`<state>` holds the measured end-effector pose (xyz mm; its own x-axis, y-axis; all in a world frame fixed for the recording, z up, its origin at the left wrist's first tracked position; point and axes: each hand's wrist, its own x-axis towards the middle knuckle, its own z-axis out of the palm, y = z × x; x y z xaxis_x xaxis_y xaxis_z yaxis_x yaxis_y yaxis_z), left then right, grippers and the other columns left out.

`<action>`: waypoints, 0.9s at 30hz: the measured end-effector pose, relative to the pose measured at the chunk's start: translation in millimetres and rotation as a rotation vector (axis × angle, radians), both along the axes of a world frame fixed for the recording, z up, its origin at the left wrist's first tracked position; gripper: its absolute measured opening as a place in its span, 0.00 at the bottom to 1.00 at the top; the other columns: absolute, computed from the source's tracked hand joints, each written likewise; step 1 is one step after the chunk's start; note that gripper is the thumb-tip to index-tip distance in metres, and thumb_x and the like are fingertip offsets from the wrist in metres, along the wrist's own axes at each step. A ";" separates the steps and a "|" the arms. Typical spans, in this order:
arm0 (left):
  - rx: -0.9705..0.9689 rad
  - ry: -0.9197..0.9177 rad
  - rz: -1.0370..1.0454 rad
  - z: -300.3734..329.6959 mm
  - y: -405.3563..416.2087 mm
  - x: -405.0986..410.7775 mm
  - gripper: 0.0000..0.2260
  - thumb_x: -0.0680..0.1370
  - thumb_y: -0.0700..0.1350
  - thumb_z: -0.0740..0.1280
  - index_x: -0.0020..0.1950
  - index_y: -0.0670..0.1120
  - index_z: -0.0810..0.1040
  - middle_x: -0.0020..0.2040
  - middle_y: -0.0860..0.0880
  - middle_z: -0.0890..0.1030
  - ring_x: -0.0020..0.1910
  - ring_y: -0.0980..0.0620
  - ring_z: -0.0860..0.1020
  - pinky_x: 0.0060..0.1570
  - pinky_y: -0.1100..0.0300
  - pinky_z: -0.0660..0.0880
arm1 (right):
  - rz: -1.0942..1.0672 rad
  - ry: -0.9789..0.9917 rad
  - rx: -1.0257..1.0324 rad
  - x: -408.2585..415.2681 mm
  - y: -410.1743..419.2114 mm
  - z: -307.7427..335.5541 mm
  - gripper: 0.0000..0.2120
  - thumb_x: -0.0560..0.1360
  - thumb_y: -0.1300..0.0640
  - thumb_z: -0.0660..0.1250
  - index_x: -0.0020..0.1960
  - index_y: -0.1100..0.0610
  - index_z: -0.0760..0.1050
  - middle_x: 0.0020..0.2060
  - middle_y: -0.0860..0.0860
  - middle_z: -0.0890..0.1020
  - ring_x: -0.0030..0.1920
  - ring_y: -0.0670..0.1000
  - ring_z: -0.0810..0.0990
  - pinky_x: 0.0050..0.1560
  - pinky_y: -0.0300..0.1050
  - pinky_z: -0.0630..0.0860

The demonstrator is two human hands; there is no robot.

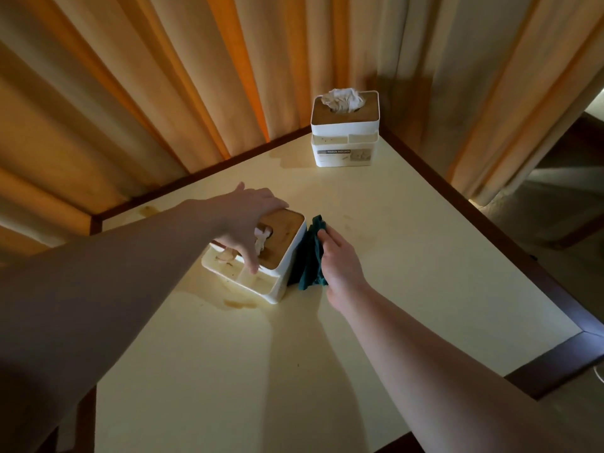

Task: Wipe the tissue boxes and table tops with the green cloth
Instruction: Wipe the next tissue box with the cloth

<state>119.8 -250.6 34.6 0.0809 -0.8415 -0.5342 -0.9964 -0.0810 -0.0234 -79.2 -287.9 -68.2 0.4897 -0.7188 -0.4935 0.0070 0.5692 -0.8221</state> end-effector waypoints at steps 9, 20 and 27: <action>-0.078 0.071 0.105 -15.4 10.8 8.7 0.64 0.51 0.72 0.81 0.81 0.60 0.56 0.68 0.59 0.66 0.62 0.57 0.62 0.62 0.56 0.67 | -0.021 -0.097 0.000 30.7 11.7 -16.5 0.20 0.86 0.50 0.59 0.78 0.43 0.70 0.68 0.43 0.79 0.66 0.44 0.79 0.70 0.48 0.75; -0.106 0.096 0.200 -20.9 21.6 8.5 0.67 0.52 0.73 0.80 0.83 0.60 0.50 0.71 0.57 0.62 0.66 0.55 0.60 0.66 0.53 0.67 | 0.025 -0.037 -0.133 18.5 70.7 -26.2 0.23 0.89 0.50 0.51 0.83 0.44 0.58 0.80 0.37 0.63 0.78 0.37 0.61 0.76 0.32 0.59; -0.104 0.130 0.214 -25.7 22.4 12.5 0.67 0.50 0.76 0.78 0.83 0.63 0.50 0.67 0.59 0.61 0.62 0.58 0.58 0.65 0.54 0.67 | 0.006 -0.150 -0.094 30.9 51.7 -19.1 0.24 0.87 0.52 0.55 0.83 0.48 0.60 0.81 0.43 0.64 0.78 0.43 0.66 0.77 0.45 0.66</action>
<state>132.3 -228.2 8.8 0.1996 -0.8636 -0.4630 -0.9505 -0.2855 0.1228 -48.4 -236.2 -87.3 0.5572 -0.7553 -0.3452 0.1309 0.4903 -0.8616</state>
